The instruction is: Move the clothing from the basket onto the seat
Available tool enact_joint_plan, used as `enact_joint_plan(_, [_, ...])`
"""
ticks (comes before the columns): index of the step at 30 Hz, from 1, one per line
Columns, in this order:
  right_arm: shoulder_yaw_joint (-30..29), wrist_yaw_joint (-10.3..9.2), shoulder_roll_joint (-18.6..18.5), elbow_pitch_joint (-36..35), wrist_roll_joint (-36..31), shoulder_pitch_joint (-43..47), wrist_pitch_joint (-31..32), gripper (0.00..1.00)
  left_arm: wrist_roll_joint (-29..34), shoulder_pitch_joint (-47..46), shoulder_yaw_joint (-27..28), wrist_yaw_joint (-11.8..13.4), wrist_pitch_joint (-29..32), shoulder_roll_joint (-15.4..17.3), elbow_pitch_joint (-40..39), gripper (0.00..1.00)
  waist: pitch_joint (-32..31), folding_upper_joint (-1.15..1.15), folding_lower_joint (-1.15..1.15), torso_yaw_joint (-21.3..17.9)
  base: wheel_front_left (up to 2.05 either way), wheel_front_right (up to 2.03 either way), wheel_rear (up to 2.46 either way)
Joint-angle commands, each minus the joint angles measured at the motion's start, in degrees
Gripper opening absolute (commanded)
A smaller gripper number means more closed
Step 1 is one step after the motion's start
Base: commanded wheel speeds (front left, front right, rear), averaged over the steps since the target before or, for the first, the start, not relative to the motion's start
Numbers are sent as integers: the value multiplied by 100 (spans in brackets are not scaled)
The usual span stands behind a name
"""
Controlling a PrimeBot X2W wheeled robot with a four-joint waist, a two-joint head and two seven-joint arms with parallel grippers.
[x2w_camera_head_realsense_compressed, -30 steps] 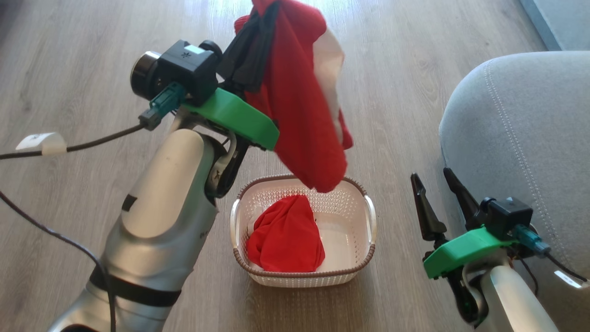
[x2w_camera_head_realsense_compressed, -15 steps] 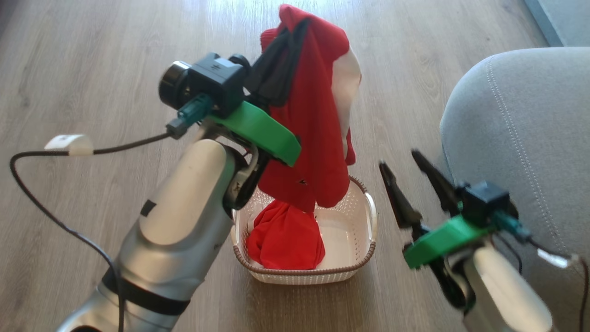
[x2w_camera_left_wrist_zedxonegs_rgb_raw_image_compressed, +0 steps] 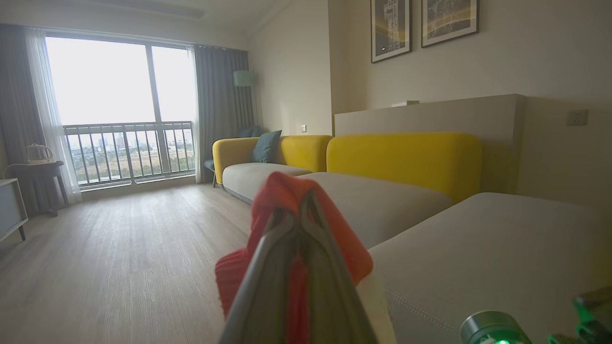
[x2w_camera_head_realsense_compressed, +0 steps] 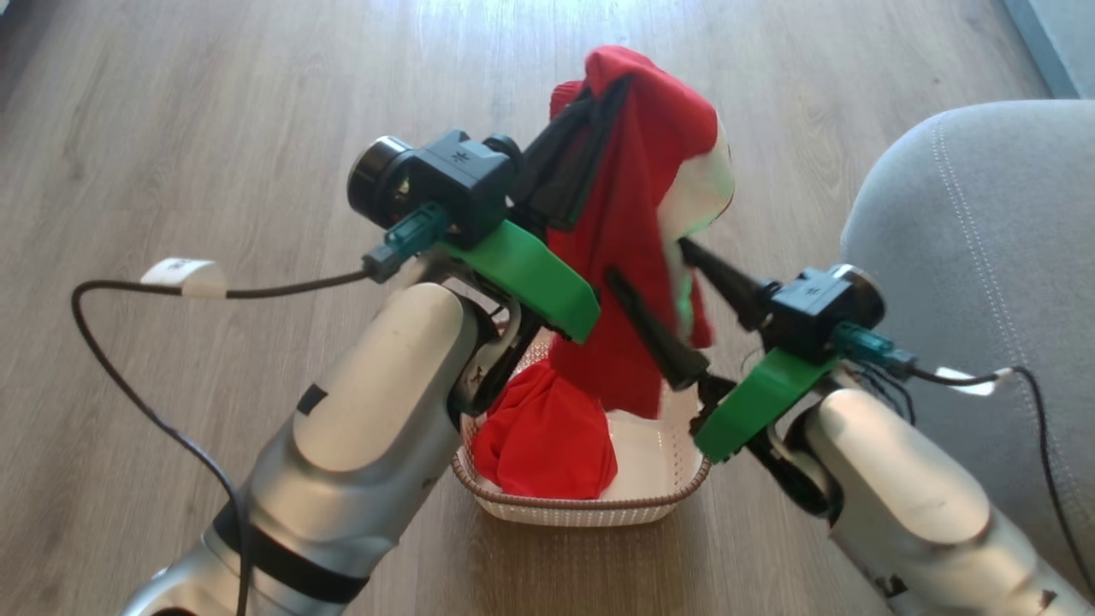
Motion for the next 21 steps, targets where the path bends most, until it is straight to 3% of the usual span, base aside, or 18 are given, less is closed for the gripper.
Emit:
enact_joint_plan(1, [124, -1, 32, -67, 104, -191, -37, 100, -60, -268, 136, 43, -49, 79, -201, 0, -5, 0, 0, 35, 0, 0, 0])
enact_joint_plan(15, [286, -1, 626, 887, -3, -686, -37, 100, -394, -301, -378, 117, -55, 78, -310, 0, 40, 0, 0, 286, 0, 0, 0])
enact_joint_plan(16, [250, -1, 665, 999, -8, -709, -37, 44, -415, -290, -409, 124, -55, 78, -309, 0, 43, 0, 0, 302, 0, 0, 0])
enact_joint_plan(17, [212, -1, 699, 1100, -21, -734, -37, 0, -435, -282, -437, 135, -55, 78, -316, 0, 45, 0, 0, 316, 0, 0, 0])
enact_joint_plan(21, [104, -1, 804, 1276, -68, -769, -37, 0, -492, -261, -493, 165, -55, 78, -325, 0, 55, 0, 0, 367, 0, 0, 0])
